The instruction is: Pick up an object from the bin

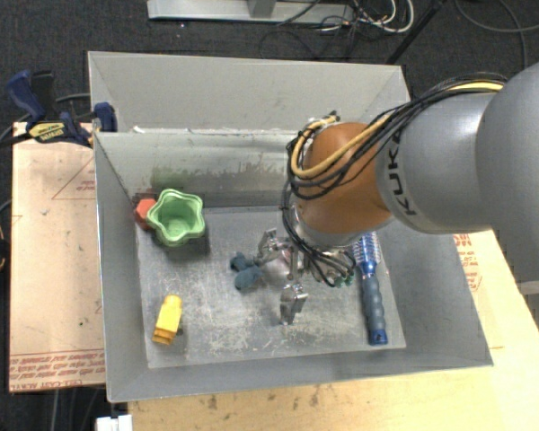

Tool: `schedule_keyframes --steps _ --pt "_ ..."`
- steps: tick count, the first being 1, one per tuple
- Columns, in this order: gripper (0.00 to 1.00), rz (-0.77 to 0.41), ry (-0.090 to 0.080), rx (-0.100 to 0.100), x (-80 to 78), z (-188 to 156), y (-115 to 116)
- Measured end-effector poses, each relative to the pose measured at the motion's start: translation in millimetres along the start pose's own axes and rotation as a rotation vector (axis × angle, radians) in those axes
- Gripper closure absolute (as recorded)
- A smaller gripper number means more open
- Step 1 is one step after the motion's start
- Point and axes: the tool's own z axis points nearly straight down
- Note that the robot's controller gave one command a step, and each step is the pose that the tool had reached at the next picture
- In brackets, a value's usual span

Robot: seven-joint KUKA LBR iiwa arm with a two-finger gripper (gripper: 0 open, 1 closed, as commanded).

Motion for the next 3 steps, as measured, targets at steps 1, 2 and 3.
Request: schedule_keyframes --steps 1,2,3 --pt "0.0 0.107 -0.005 0.001 -46.5 16 -1" --pt "0.0 -0.014 -0.028 0.006 -26.7 13 13" --pt "0.0 -0.277 -0.012 0.003 -31.5 9 50"
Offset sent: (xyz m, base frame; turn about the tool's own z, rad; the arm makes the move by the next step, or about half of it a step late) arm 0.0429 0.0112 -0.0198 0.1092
